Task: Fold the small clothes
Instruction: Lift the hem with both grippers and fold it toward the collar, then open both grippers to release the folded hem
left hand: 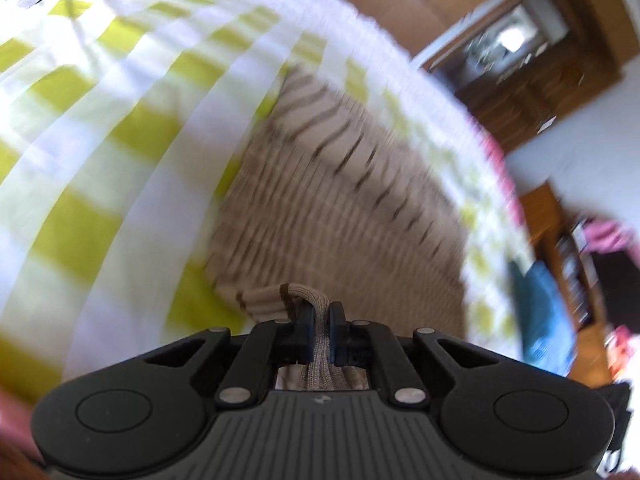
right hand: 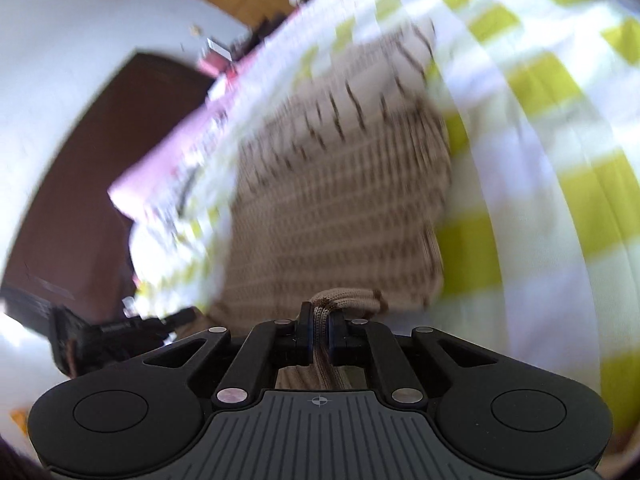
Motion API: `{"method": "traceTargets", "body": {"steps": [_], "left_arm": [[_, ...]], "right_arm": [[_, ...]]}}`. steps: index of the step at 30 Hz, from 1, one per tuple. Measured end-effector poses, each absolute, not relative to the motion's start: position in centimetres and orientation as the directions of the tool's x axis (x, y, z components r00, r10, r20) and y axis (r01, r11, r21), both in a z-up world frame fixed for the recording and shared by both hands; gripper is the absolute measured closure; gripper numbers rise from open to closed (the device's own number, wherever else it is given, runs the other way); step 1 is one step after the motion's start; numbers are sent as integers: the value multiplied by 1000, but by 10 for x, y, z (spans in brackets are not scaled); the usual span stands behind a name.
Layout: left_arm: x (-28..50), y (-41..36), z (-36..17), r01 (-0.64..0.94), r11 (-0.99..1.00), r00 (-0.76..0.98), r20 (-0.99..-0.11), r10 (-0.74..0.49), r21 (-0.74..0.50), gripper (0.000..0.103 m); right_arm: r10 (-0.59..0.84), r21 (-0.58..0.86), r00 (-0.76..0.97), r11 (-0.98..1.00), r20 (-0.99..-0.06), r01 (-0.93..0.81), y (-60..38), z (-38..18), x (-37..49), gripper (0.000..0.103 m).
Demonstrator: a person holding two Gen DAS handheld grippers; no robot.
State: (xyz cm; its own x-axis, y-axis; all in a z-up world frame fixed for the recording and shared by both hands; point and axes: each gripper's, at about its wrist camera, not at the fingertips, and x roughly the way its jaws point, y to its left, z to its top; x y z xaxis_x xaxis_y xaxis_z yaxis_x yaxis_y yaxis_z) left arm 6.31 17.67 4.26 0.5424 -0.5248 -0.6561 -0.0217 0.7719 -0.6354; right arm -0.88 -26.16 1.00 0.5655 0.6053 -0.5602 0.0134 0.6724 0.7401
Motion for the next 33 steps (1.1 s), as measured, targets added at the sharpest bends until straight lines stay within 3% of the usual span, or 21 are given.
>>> {"method": "traceTargets", "body": {"steps": [5, 9, 19, 27, 33], "left_arm": [[125, 180, 68, 23, 727, 647, -544, -534, -686, 90], [178, 180, 74, 35, 719, 692, -503, -518, -694, 90], [278, 164, 54, 9, 728, 723, -499, -478, -686, 90], [304, 165, 33, -20, 730, 732, -507, -455, -683, 90], [315, 173, 17, -55, 711, 747, -501, -436, -701, 90]], "right_arm": [[591, 801, 661, 598, -463, 26, -277, 29, 43, 96], [560, 832, 714, 552, -421, 57, -289, 31, 92, 96], [458, 843, 783, 515, -421, 152, -315, 13, 187, 96], [400, 820, 786, 528, -471, 222, -323, -12, 219, 96], [367, 844, 821, 483, -438, 234, -331, -21, 230, 96]]}}
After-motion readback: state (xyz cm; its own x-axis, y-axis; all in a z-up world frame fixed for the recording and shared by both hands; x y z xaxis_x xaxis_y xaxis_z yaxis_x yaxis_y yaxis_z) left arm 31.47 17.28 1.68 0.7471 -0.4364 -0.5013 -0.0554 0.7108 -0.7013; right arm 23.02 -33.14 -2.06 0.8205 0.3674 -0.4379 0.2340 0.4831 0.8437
